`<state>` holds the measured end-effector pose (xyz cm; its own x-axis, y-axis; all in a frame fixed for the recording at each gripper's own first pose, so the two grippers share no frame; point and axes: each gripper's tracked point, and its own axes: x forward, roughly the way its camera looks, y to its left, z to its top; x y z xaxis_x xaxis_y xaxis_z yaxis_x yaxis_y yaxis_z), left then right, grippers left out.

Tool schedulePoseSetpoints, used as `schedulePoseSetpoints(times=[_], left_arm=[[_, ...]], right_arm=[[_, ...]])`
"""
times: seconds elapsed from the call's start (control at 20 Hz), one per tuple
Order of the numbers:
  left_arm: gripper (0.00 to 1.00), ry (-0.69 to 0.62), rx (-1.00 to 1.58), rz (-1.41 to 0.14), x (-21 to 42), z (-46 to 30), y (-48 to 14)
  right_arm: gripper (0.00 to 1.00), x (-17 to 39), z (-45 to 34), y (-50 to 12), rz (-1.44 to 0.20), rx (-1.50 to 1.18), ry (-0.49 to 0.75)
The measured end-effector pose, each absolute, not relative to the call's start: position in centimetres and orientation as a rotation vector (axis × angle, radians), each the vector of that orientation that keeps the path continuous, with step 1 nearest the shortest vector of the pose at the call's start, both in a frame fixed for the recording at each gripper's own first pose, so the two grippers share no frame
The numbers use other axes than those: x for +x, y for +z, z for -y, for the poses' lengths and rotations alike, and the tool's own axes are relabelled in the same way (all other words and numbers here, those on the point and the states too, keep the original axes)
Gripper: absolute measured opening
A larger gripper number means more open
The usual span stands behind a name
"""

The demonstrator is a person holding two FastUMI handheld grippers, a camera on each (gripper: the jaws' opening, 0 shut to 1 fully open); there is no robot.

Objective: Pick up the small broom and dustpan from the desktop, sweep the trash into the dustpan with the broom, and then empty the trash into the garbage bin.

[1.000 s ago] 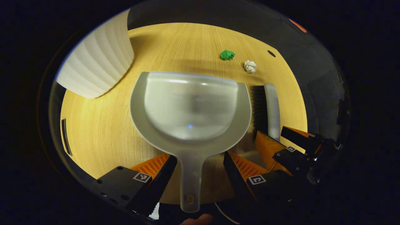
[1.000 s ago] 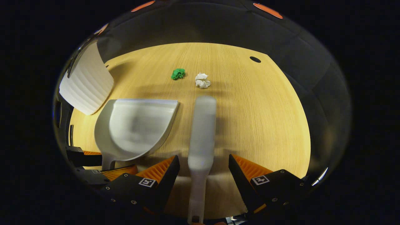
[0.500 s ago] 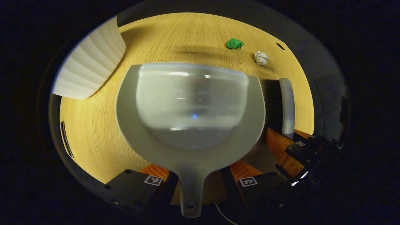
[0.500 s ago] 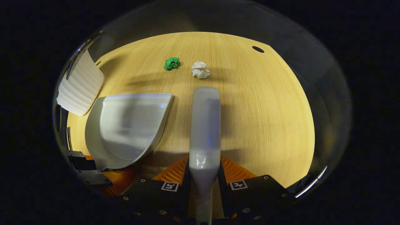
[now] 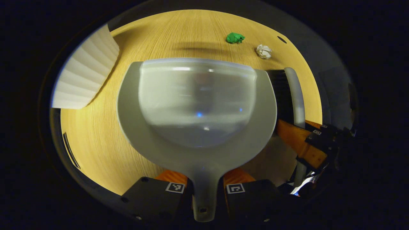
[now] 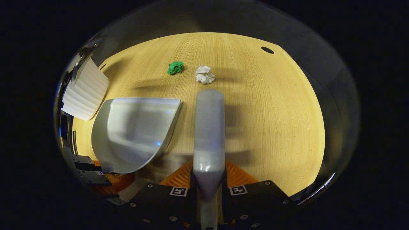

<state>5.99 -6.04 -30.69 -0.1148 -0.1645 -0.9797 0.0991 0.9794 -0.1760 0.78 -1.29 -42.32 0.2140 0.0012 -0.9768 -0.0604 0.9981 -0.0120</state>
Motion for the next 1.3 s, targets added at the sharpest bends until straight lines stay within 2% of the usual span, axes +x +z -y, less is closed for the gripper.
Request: schedulePoseSetpoints(times=[0.05, 0.1, 0.3, 0.5, 0.6, 0.8, 1.1, 1.3], left_arm=[[0.32, -0.262, -0.020, -1.651, 6.7, 6.0, -31.1], [0.32, -0.315, 0.009, -1.636, 7.4, 6.1, -31.1], [0.32, -0.521, 0.200, -1.626, 9.3, 4.1, -32.6], [0.32, -0.698, 0.348, -1.618, 12.5, 3.7, -34.8], [0.32, -0.739, 0.394, -1.623, 12.6, 3.3, -34.9], [0.32, -0.782, 0.389, -1.636, 14.3, 4.0, -35.9], [0.32, -0.841, 0.406, -1.609, 15.0, 4.7, -36.2], [0.32, -0.848, 0.393, -1.612, 15.0, 5.1, -36.2]], right_arm=[[0.41, 1.6, 1.9, -42.1, -1.344, -0.048, 0.043], [0.31, 2.6, 2.9, -41.8, -1.331, -0.053, 0.039], [0.30, 7.0, 6.4, -41.8, -1.340, -0.083, 0.040], [0.30, 12.6, 7.7, -41.9, -1.329, -0.178, 0.117], [0.30, 15.1, 6.7, -42.3, -1.328, -0.194, 0.168], [0.30, 16.3, 3.4, -44.1, -1.382, -0.236, 0.331], [0.30, 15.4, -3.4, -42.7, -1.398, -0.319, 0.716], [0.31, 15.3, -5.4, -40.9, -1.421, -0.278, 0.850]])
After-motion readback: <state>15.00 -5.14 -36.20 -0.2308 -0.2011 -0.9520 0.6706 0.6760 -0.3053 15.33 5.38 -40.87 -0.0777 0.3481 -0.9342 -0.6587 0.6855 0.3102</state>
